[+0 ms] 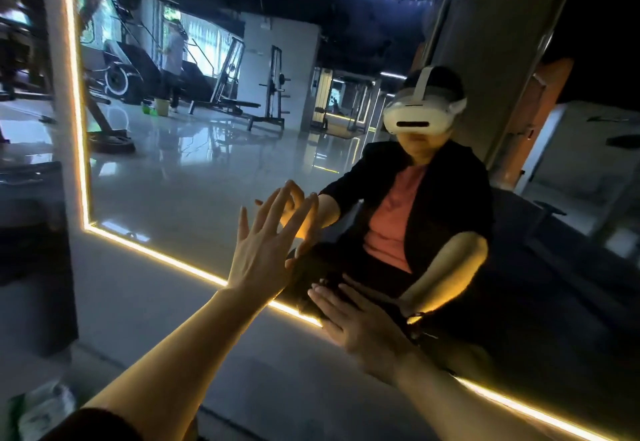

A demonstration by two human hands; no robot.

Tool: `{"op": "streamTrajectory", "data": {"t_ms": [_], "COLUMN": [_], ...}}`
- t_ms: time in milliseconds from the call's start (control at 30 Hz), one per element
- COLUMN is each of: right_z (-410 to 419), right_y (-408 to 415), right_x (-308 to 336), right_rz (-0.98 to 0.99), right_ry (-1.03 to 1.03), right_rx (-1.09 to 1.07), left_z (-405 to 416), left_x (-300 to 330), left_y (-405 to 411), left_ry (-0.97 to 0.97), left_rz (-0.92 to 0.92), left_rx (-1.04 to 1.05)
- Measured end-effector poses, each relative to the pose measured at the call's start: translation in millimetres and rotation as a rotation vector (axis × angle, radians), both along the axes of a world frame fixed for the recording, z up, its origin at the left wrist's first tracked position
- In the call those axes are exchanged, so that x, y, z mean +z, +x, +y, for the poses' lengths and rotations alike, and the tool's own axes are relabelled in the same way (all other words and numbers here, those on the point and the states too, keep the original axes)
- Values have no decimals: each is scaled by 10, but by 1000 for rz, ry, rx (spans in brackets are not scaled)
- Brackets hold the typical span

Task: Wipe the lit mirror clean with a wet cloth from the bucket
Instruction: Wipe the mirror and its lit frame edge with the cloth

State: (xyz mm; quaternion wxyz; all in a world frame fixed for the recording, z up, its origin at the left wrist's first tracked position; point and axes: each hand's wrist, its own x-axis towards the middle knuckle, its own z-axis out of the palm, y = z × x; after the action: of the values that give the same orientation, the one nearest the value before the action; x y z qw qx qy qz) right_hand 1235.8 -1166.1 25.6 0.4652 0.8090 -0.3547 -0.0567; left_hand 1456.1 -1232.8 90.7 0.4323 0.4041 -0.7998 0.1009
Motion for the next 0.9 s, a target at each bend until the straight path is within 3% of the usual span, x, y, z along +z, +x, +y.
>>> {"op": "streamTrajectory", "data": {"t_ms": [100, 200, 267, 333, 400, 467, 567, 700, 767, 833, 900], "right_z": [-39, -194, -260, -271, -187, -79, -4, 75, -16, -188, -313], "right_y": [93, 308, 408, 377, 242, 83, -79, -237, -77, 143, 306], "right_x": [373, 1051, 1076, 656, 188, 116, 926, 2486, 2766, 2533, 1991], "right_rz": [-28, -554, -645, -377, 8, 157, -110, -769, -895, -730, -361], "right_ry": [-178, -431, -496, -387, -122, 15, -215, -789, -880, -752, -472], "right_rx": [-37, -29, -39, -2, 46, 40, 28, -59, -86, -30, 43], "left_z": [-30, -37, -32, -20, 2, 0, -14, -14, -62, -115, -184], "left_x": [-111, -163, -164, -149, -112, -31, 306, 937, 1195, 1366, 1472], "left_y": [124, 179, 171, 168, 166, 161, 111, -14, -45, -40, 24], "left_ry": [44, 47, 45, 43, 39, 18, -54, -167, -209, -226, -259], "left_rz": [-58, -71, -60, -37, -34, -44, -73, 0, 38, 76, 93], "left_rx": [39, 37, 39, 50, 65, 52, 41, 49, 53, 44, 17]}}
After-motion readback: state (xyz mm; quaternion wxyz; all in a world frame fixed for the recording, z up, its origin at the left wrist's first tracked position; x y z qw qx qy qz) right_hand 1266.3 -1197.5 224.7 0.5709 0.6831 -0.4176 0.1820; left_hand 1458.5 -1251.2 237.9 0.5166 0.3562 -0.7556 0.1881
